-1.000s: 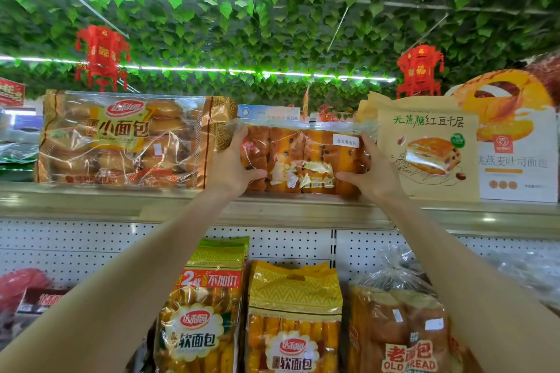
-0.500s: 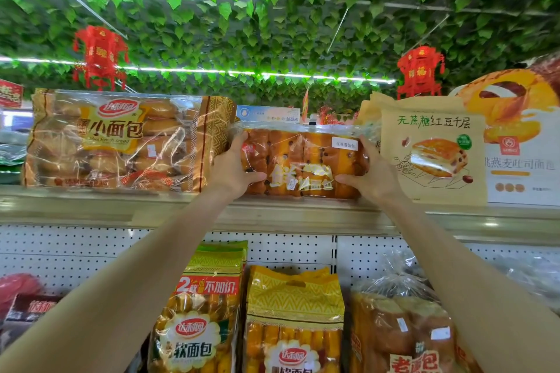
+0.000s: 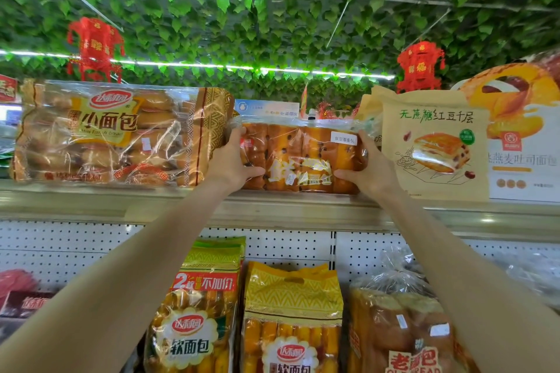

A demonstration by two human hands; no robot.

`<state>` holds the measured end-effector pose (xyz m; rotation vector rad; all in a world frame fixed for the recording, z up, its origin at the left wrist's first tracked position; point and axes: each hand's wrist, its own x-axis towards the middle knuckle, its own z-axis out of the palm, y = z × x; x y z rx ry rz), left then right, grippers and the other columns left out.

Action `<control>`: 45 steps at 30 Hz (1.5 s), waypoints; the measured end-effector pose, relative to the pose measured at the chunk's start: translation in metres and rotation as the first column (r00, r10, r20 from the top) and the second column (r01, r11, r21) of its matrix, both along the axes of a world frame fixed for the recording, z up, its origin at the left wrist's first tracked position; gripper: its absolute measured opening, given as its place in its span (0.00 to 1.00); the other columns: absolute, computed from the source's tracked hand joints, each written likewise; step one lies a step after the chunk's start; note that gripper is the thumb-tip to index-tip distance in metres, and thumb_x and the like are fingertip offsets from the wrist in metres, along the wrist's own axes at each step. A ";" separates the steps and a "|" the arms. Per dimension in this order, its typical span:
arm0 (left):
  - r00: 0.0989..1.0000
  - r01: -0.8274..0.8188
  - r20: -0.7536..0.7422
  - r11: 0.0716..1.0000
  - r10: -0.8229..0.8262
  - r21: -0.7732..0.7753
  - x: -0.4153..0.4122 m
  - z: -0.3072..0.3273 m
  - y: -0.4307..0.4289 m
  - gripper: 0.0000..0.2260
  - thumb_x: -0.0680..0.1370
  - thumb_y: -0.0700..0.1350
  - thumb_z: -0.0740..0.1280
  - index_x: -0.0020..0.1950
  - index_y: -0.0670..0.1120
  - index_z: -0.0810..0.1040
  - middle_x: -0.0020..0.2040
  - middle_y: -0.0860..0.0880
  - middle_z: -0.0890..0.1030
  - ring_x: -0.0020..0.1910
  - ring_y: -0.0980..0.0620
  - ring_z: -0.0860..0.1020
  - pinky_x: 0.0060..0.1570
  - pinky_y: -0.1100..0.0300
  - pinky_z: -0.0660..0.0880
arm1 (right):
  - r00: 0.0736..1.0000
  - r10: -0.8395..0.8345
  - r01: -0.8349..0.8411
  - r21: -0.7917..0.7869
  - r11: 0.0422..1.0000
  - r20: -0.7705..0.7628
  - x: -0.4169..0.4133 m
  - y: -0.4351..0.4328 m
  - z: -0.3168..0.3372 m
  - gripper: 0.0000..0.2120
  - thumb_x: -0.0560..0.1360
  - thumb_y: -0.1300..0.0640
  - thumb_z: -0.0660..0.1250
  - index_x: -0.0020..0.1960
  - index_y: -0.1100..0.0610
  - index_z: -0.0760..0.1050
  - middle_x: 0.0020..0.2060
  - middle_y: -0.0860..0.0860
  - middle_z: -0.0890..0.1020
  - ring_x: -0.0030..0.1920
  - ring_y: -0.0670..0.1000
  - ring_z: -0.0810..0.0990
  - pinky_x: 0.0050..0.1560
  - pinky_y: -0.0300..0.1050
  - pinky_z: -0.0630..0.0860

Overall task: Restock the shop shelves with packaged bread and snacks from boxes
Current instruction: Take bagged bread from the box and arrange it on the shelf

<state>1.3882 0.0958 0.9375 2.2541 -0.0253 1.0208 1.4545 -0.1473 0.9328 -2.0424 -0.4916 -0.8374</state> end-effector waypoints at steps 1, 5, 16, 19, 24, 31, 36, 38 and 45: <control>1.000 -0.001 0.000 1.000 0.001 0.003 0.000 0.000 0.000 0.39 0.72 0.44 0.75 0.77 0.48 0.56 0.65 0.41 0.76 0.60 0.39 0.75 0.52 0.54 0.69 | 1.000 0.001 -0.001 0.000 1.000 -0.001 0.000 0.000 0.000 0.46 0.69 0.56 0.77 0.78 0.50 0.54 0.68 0.53 0.74 0.68 0.56 0.71 0.66 0.49 0.67; 1.000 -0.005 0.002 1.000 0.005 0.007 -0.001 -0.001 -0.001 0.39 0.73 0.44 0.75 0.77 0.48 0.56 0.65 0.41 0.76 0.57 0.41 0.76 0.52 0.53 0.69 | 1.000 -0.001 0.001 -0.006 1.000 -0.011 -0.002 0.001 0.000 0.46 0.70 0.55 0.76 0.79 0.49 0.52 0.69 0.54 0.72 0.70 0.56 0.69 0.67 0.51 0.67; 0.998 0.053 -0.026 0.998 -0.055 -0.046 -0.013 0.002 0.000 0.40 0.74 0.48 0.73 0.79 0.52 0.52 0.75 0.47 0.67 0.70 0.43 0.68 0.66 0.51 0.66 | 0.998 0.045 -0.041 0.090 0.995 -0.048 -0.015 -0.002 0.002 0.45 0.70 0.53 0.76 0.79 0.49 0.54 0.70 0.53 0.72 0.69 0.56 0.71 0.68 0.54 0.69; 0.997 0.078 0.023 0.993 -0.076 -0.083 -0.020 0.001 -0.002 0.39 0.75 0.49 0.72 0.79 0.51 0.53 0.66 0.49 0.75 0.66 0.45 0.71 0.67 0.50 0.67 | 0.999 0.032 -0.029 0.153 0.988 -0.017 -0.026 -0.006 0.000 0.42 0.71 0.52 0.75 0.78 0.52 0.56 0.68 0.54 0.72 0.67 0.57 0.72 0.66 0.55 0.70; 0.993 0.042 0.114 0.989 -0.026 -0.140 -0.033 -0.008 -0.016 0.35 0.74 0.53 0.72 0.76 0.48 0.60 0.68 0.42 0.71 0.66 0.42 0.71 0.66 0.48 0.68 | 0.999 0.015 -0.024 0.215 0.976 0.044 -0.056 -0.012 -0.005 0.32 0.74 0.52 0.72 0.74 0.55 0.63 0.61 0.50 0.74 0.59 0.52 0.74 0.58 0.42 0.72; 0.917 0.336 0.307 0.907 -0.254 -0.253 -0.053 -0.025 -0.078 0.19 0.76 0.50 0.71 0.63 0.46 0.72 0.59 0.51 0.75 0.58 0.53 0.73 0.55 0.61 0.68 | 0.997 -0.060 0.041 0.304 0.952 0.052 -0.084 -0.045 -0.024 0.27 0.77 0.47 0.68 0.72 0.55 0.66 0.62 0.53 0.77 0.50 0.46 0.76 0.48 0.37 0.71; 0.831 0.547 0.305 0.782 -0.465 -0.300 -0.064 -0.034 -0.142 0.19 0.75 0.48 0.72 0.63 0.47 0.72 0.52 0.53 0.77 0.51 0.56 0.76 0.47 0.72 0.72 | 0.988 -0.137 0.112 0.282 0.953 0.069 -0.123 -0.091 -0.030 0.24 0.77 0.48 0.67 0.70 0.55 0.68 0.57 0.48 0.78 0.45 0.37 0.75 0.45 0.36 0.73; 0.789 0.614 0.261 0.730 -0.556 -0.301 -0.073 -0.039 -0.176 0.19 0.75 0.49 0.72 0.63 0.47 0.72 0.50 0.54 0.78 0.48 0.60 0.76 0.42 0.74 0.72 | 0.978 -0.197 0.174 0.249 0.953 0.071 -0.150 -0.123 -0.032 0.24 0.78 0.48 0.66 0.71 0.53 0.67 0.58 0.47 0.77 0.45 0.37 0.75 0.43 0.33 0.72; 0.596 0.795 0.162 0.549 -0.787 -0.256 -0.133 -0.049 -0.309 0.22 0.76 0.52 0.70 0.68 0.49 0.69 0.54 0.50 0.78 0.48 0.61 0.76 0.42 0.70 0.72 | 0.923 -0.378 0.353 0.231 0.907 0.075 -0.261 -0.252 -0.042 0.23 0.79 0.48 0.65 0.71 0.54 0.68 0.59 0.48 0.77 0.57 0.47 0.77 0.57 0.49 0.77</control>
